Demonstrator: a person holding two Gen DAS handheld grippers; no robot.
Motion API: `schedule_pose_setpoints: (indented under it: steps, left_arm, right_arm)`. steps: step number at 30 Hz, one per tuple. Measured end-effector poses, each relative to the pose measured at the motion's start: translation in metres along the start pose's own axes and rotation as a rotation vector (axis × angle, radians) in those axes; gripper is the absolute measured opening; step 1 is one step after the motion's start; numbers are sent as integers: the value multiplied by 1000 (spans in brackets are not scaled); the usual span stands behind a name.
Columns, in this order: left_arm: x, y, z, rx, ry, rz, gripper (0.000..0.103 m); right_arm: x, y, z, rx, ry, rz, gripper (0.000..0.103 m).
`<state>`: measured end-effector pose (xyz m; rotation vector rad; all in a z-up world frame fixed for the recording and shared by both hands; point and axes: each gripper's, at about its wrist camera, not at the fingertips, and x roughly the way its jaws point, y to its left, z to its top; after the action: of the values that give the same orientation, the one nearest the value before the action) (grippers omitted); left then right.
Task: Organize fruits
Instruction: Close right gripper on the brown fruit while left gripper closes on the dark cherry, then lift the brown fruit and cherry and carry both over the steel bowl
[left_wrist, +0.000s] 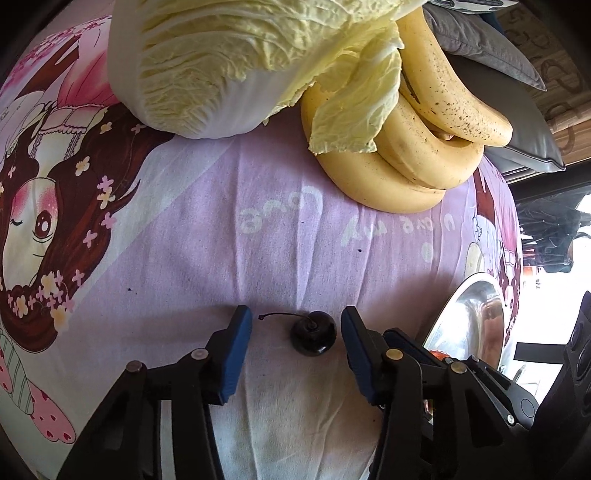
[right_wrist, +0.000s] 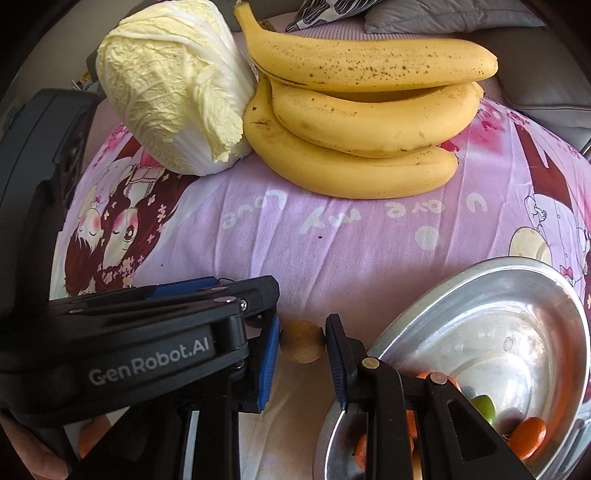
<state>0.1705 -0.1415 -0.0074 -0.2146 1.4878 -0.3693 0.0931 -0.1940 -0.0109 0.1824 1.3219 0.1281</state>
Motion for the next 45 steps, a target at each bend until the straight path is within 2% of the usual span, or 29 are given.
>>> schedule_pose_setpoints:
  steps: [3, 8, 17, 22, 31, 35, 45]
  left_arm:
    - [7, -6, 3, -4, 8, -26, 37]
    - [16, -13, 0, -18, 13, -61, 27]
    - [19, -5, -12, -43, 5, -78, 26]
    - [4, -7, -18, -50, -17, -77, 26]
    - [-18, -58, -33, 27, -48, -77, 26]
    - [-10, -86, -39, 64, -35, -74, 26]
    - [-4, -125, -48, 144, 2, -43, 26]
  right_arm:
    - [-1, -2, 0, 2, -1, 7, 28]
    - [-1, -3, -1, 8, -4, 12, 28]
    - [-12, -2, -4, 14, -14, 27, 28]
    - [-27, -1, -4, 14, -41, 40, 28]
    - [-60, -27, -13, 55, -97, 43, 28]
    - [-70, -52, -24, 91, -110, 33, 28]
    - [-83, -106, -48, 168, -122, 7, 28]
